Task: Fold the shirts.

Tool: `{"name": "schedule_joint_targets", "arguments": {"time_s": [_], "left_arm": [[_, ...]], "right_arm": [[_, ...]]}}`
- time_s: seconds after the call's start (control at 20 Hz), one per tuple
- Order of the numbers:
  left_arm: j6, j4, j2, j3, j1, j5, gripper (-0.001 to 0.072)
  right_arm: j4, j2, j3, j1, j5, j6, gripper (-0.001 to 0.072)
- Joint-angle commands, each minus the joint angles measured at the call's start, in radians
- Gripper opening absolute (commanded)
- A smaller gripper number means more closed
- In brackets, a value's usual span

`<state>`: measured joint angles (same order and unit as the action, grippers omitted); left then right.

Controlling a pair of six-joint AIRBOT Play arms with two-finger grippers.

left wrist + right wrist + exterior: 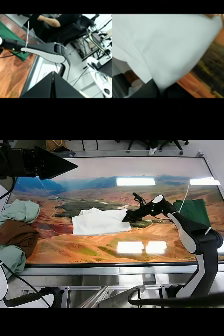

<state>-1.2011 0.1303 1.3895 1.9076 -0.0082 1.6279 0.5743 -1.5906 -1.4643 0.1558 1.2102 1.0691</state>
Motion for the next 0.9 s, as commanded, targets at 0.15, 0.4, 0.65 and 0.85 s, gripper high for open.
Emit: {"name": "schedule_joint_targets", "arguments": {"time_s": [0.15, 0.4, 0.65, 0.85], "left_arm": [[0.007, 0.0, 0.0, 0.0, 0.001, 0.004, 0.0016], [0.008, 0.0, 0.001, 0.0, 0.001, 0.004, 0.0016], [0.008, 0.002, 0.001, 0.0, 0.001, 0.015, 0.0016], [0.016, 0.002, 0.001, 0.0, 0.0, 0.019, 0.0016]], "right_arm": [[-0.159, 0.026, -0.084, -0.071, 0.006, -0.03, 0.0014], [-0.161, 0.157, -0.186, -0.346, 0.022, 0.109, 0.0013], [-0.161, 0.29, -0.243, -0.699, 0.022, 0.204, 0.0013], [-0.155, 0.335, -0.243, -0.911, 0.114, 0.312, 0.0013]]}}
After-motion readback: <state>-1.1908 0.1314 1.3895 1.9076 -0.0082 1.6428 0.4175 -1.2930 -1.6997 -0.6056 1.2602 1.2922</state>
